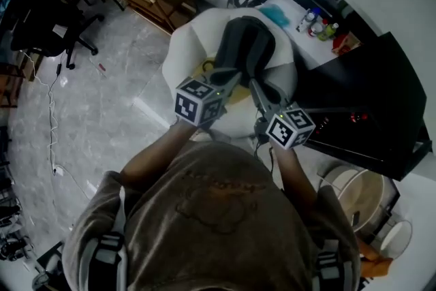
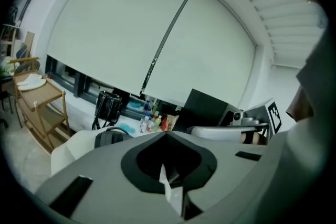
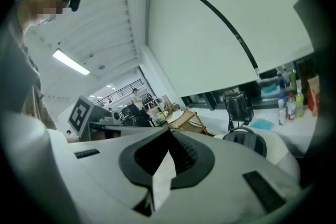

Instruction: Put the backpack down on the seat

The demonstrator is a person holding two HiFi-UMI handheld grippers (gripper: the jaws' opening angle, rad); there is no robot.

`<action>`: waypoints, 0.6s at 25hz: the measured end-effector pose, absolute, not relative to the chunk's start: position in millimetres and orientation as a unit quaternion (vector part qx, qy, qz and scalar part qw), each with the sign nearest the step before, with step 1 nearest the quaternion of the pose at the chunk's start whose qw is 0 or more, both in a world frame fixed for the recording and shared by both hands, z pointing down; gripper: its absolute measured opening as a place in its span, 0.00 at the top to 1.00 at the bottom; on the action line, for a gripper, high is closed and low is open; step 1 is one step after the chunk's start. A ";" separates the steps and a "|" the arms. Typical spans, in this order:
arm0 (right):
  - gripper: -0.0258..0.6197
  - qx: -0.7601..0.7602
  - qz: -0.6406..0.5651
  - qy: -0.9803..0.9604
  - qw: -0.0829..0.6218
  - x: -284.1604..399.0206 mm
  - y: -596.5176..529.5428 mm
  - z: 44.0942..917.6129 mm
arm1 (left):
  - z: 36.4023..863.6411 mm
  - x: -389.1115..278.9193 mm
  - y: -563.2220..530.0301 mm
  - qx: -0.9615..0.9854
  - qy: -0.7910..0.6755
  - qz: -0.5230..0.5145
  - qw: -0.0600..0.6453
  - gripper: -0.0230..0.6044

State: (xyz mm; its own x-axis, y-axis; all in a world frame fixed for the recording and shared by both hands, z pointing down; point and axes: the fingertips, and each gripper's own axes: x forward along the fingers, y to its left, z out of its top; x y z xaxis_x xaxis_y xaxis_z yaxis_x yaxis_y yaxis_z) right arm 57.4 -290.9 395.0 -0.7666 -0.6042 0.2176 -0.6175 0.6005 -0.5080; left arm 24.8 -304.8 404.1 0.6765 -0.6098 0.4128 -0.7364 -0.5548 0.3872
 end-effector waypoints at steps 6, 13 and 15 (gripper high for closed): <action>0.96 0.307 0.220 -0.926 -0.009 66.1 -258.7 338.5 | 339.0 28.1 -277.2 0.916 -0.344 0.073 0.192 0.97; 0.96 0.271 0.185 -0.943 -0.054 73.9 -233.7 294.8 | 300.0 27.1 -252.8 0.942 -0.308 0.049 0.127 0.97; 0.96 0.268 0.180 -0.945 -0.054 75.8 -229.8 290.4 | 293.9 30.5 -248.7 0.947 -0.299 0.048 0.111 0.96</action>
